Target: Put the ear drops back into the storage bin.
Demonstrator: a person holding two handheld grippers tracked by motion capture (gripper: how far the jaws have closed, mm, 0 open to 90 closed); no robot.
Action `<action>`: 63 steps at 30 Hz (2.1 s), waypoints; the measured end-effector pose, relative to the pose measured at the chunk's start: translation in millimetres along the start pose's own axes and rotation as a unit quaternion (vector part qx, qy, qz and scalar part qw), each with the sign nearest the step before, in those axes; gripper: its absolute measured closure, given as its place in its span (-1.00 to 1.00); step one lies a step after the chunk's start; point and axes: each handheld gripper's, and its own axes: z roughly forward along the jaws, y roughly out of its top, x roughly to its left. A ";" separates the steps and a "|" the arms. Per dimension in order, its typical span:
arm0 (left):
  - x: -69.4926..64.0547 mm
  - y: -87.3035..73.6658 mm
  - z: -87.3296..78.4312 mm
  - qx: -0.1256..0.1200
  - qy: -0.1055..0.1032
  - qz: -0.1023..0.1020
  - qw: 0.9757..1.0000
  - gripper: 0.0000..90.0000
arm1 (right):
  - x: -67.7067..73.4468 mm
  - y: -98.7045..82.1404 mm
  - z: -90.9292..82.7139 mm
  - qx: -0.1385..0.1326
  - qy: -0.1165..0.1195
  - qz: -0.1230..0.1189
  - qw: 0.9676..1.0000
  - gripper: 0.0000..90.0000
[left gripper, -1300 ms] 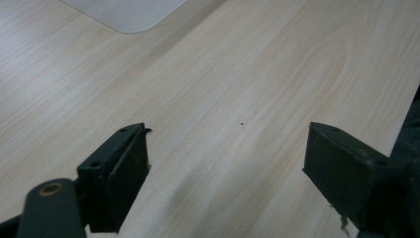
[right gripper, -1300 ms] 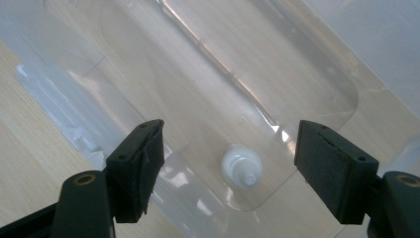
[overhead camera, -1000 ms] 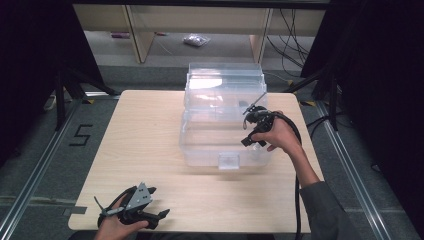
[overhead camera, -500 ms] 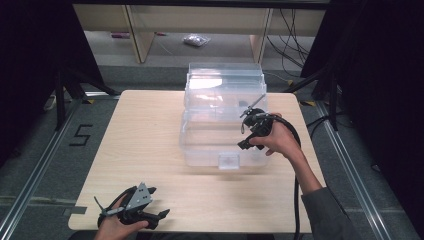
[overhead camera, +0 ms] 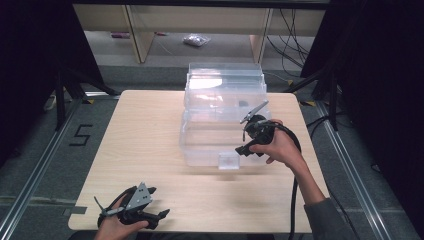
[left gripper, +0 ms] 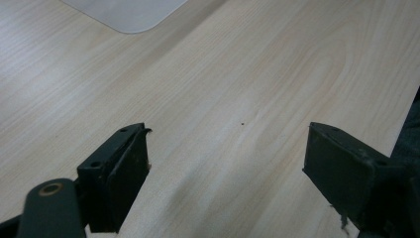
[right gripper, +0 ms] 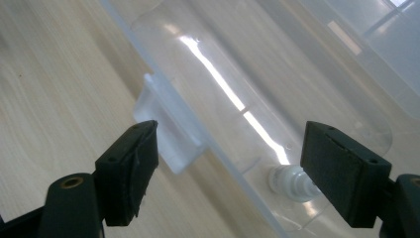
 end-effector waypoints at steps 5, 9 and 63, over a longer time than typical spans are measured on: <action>0.0 0.0 0.1 0.001 0.000 0.000 1.000 -0.62 | 10.2 -9.6 -2.2 -0.015 0.006 -0.008 1.000 -0.48; 0.1 0.1 0.0 0.002 0.001 0.001 1.000 -0.62 | 15.6 -16.1 -3.0 -0.027 0.013 -0.005 1.000 -0.48; -0.1 0.1 -0.2 0.000 0.001 0.000 1.000 -0.62 | 66.6 -77.5 16.6 -0.080 0.029 -0.019 0.996 -0.51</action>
